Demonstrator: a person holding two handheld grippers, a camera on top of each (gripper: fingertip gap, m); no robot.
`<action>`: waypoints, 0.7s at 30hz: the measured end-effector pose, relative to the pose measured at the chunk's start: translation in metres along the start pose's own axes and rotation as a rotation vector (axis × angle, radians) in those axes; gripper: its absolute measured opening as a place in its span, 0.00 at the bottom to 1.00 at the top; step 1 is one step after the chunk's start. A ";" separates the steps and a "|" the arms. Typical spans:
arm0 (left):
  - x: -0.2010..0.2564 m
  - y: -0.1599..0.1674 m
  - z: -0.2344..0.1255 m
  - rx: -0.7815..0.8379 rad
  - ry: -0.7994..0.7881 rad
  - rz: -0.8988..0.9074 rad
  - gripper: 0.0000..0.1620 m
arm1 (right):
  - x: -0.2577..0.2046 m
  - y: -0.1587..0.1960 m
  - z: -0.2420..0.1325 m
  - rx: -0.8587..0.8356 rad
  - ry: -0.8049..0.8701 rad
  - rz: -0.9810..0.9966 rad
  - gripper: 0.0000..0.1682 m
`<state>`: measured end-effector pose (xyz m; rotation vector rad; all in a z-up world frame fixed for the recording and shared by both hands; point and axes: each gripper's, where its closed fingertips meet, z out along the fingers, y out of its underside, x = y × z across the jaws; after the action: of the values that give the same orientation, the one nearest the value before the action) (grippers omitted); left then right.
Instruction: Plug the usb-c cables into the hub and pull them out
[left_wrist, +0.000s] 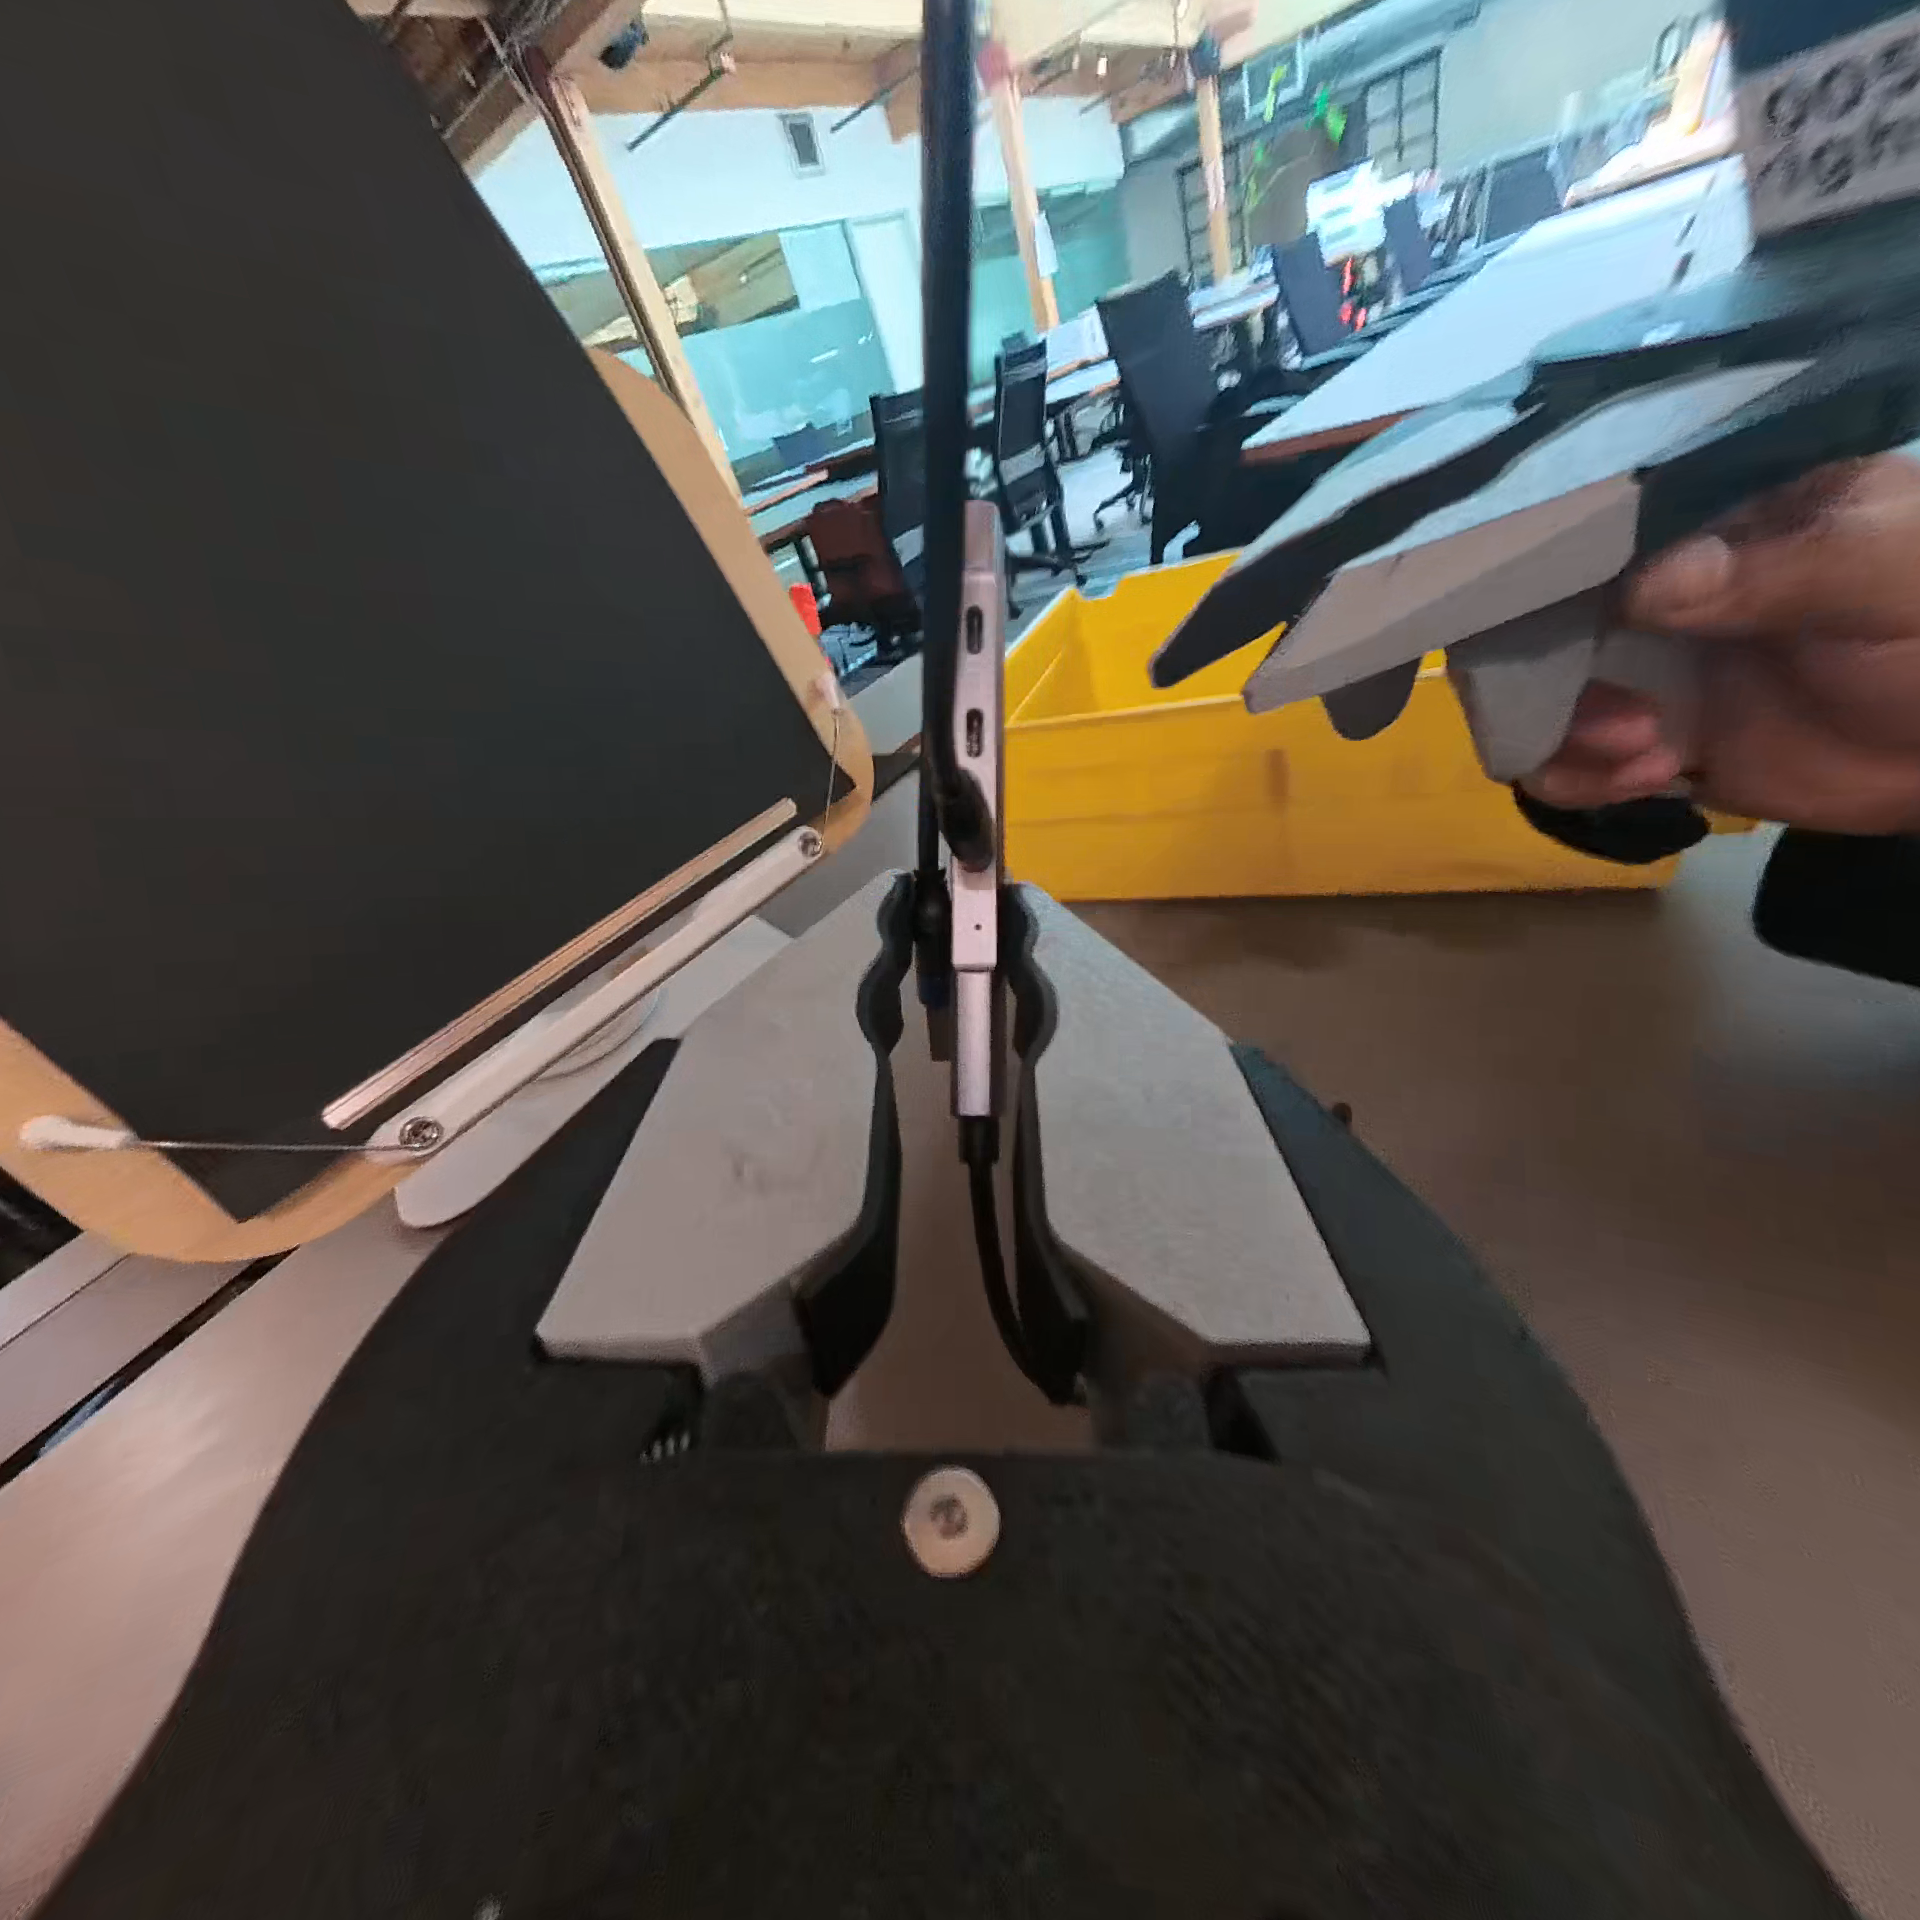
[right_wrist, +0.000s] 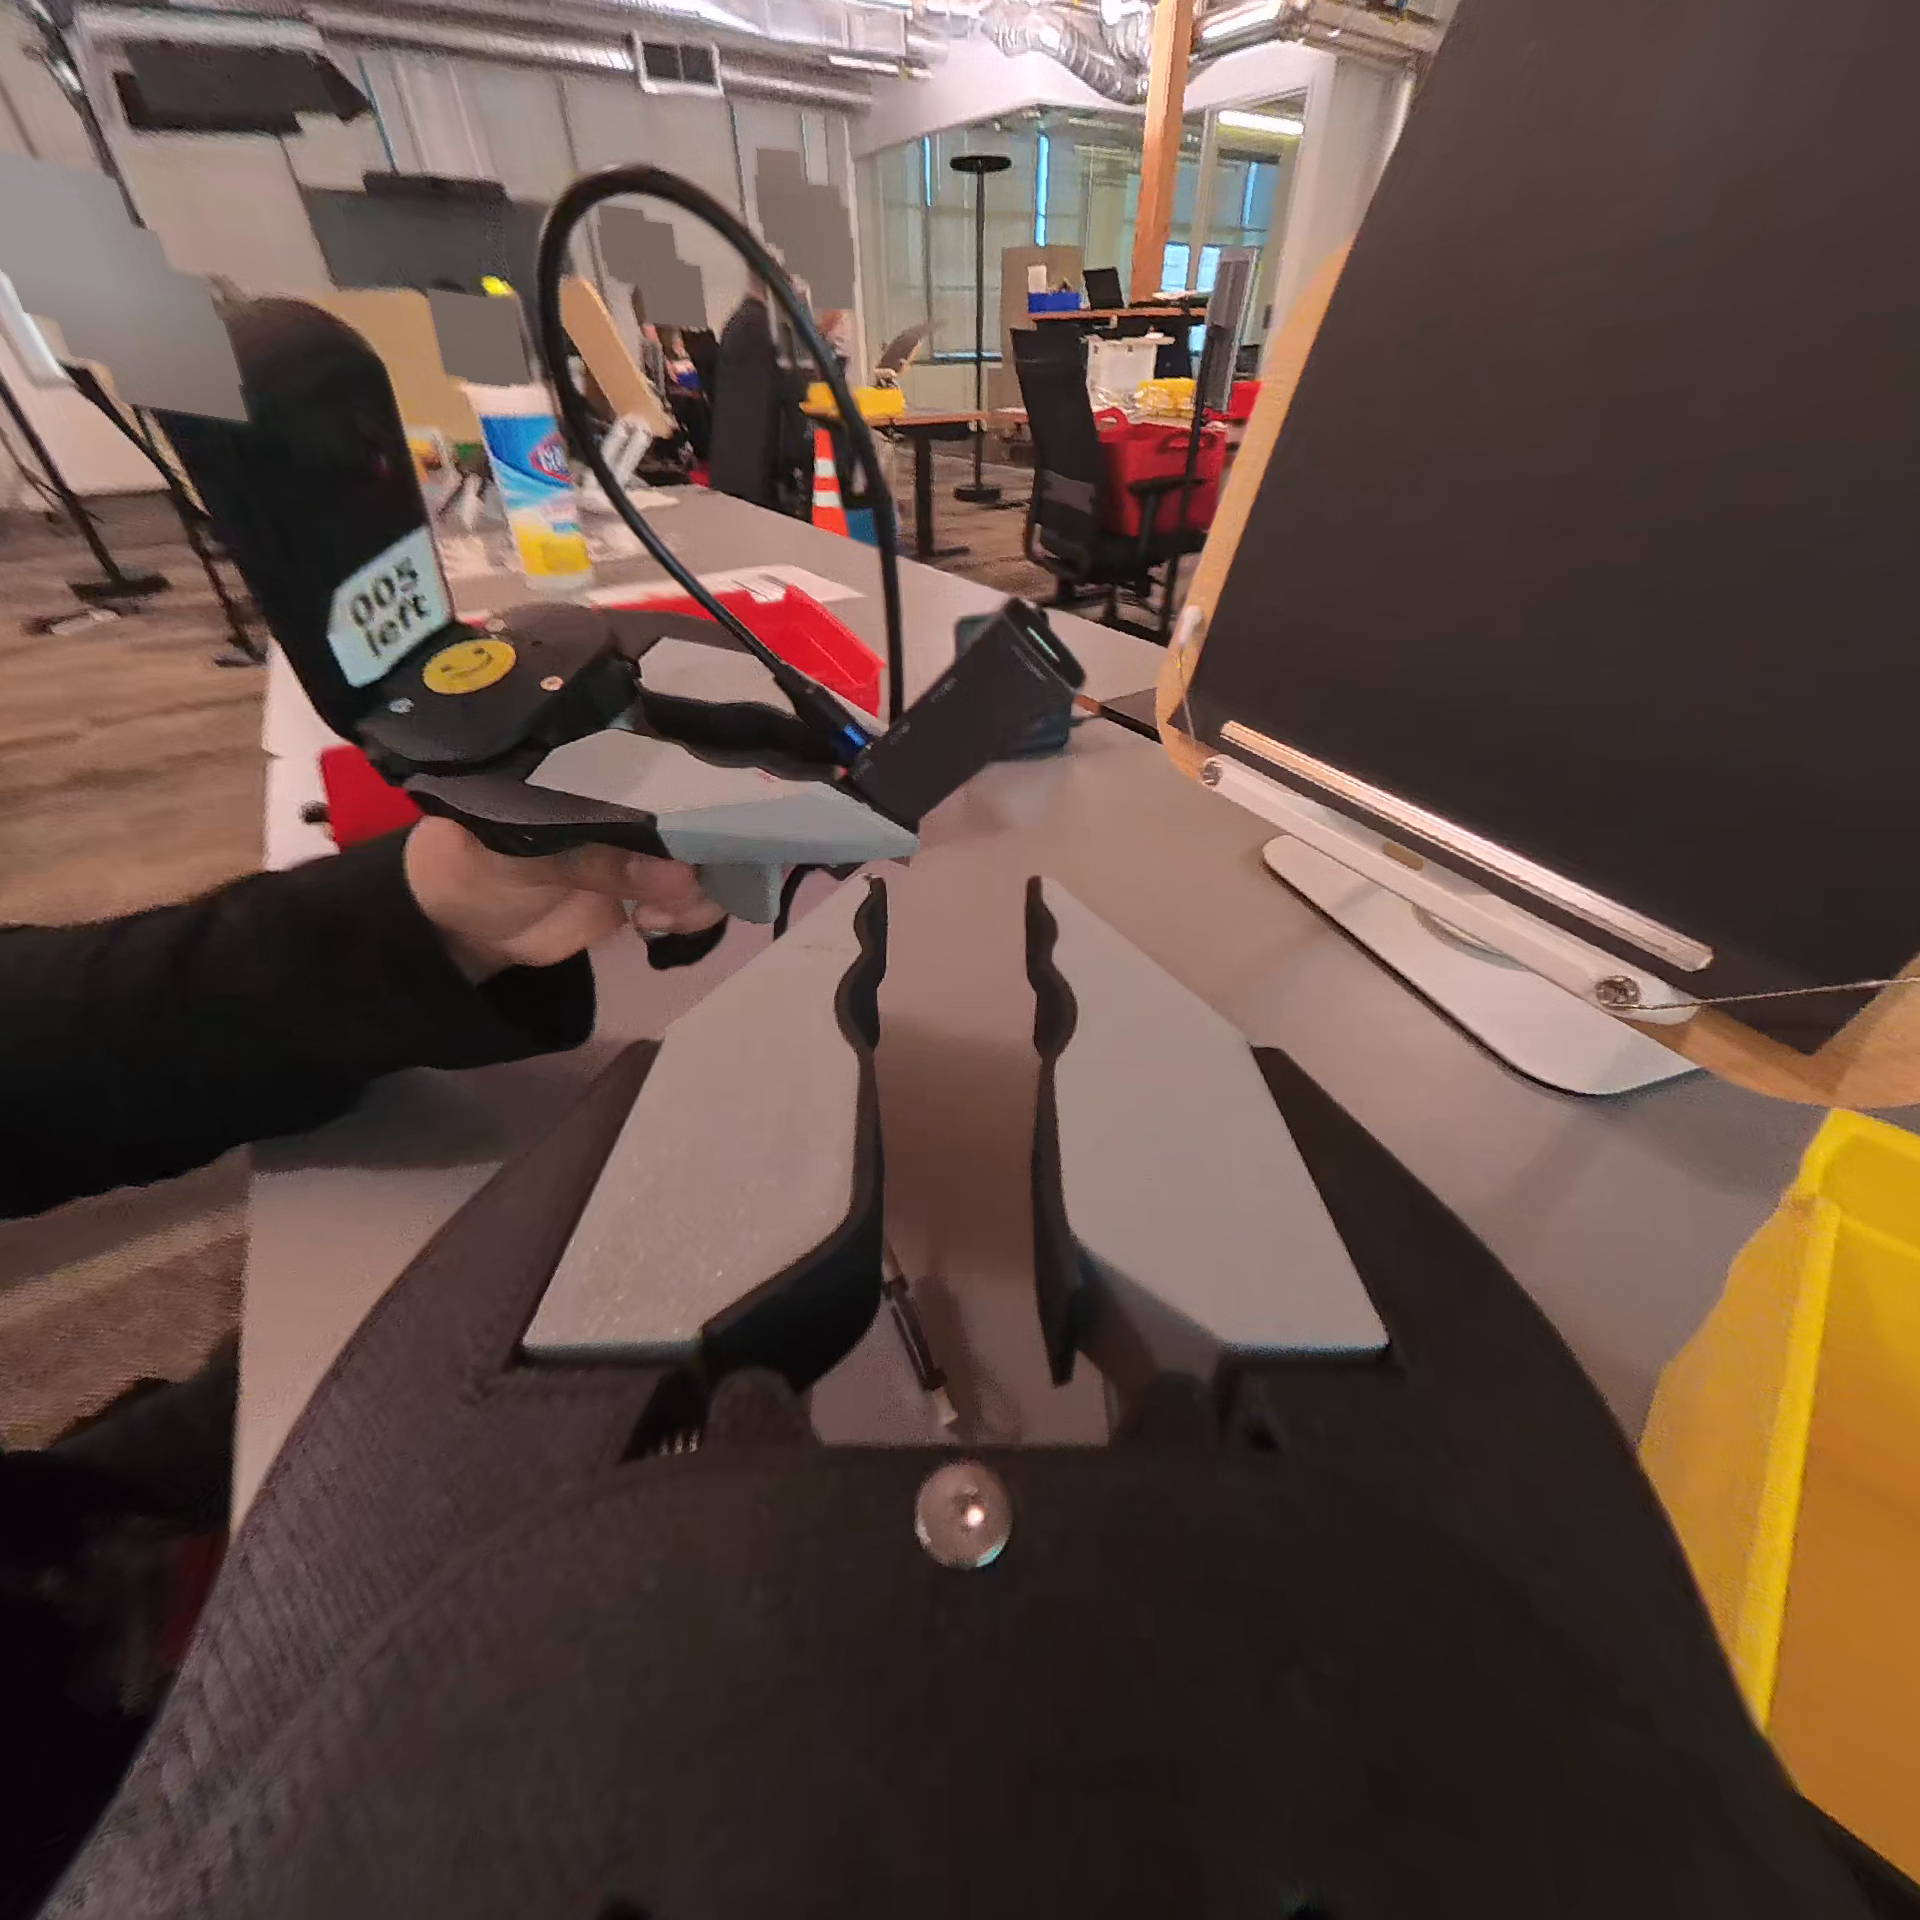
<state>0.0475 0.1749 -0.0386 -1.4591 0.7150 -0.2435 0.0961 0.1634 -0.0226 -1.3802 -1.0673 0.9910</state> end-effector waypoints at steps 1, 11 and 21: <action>0.002 0.004 0.002 -0.018 0.009 0.010 0.09 | -0.001 0.001 0.003 -0.008 0.020 -0.028 0.14; 0.019 0.029 0.012 -0.125 0.070 0.022 0.09 | -0.028 0.002 0.035 -0.031 -0.031 -0.147 0.13; 0.022 0.050 0.017 -0.221 0.066 0.043 0.10 | -0.004 0.038 0.059 -0.162 0.118 -0.279 0.04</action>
<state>0.0613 0.1828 -0.0934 -1.6489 0.8470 -0.1849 0.0412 0.1738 -0.0644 -1.3556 -1.2325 0.6243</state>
